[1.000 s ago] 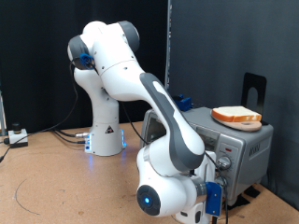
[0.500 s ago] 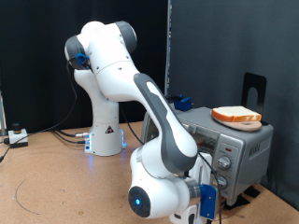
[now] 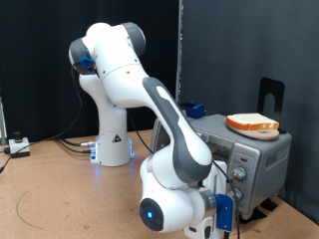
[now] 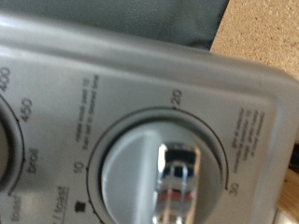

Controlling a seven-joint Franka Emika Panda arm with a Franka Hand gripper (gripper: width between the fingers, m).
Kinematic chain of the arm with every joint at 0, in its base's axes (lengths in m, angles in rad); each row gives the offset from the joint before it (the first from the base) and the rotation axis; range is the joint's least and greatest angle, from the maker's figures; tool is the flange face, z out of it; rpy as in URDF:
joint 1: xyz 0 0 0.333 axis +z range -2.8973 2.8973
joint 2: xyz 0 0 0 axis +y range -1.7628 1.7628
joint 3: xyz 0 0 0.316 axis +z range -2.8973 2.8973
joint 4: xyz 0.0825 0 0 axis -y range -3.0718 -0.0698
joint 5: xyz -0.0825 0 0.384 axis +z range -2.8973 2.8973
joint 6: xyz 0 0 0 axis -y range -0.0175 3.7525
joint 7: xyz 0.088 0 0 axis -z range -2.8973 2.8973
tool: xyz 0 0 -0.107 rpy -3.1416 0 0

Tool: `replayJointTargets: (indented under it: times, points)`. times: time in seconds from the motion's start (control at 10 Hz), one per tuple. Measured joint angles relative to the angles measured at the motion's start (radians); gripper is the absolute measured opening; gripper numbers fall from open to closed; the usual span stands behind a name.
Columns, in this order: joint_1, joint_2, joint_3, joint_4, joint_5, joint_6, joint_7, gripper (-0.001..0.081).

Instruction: Make a piece of toast with the oven

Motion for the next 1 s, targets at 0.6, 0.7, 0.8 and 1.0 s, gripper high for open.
replayJointTargets:
  times: [0.6,0.7,0.8,1.0]
  points:
    - [0.001,0.011,0.0,0.003,0.0,-0.001,0.006,0.0226]
    - [0.001,0.011,0.0,0.009,0.0,-0.018,0.006,0.0226]
    - [0.003,0.011,0.0,0.012,-0.002,-0.021,0.007,0.0096]
    - [0.005,0.013,0.0,0.016,-0.007,-0.025,0.007,0.0089]
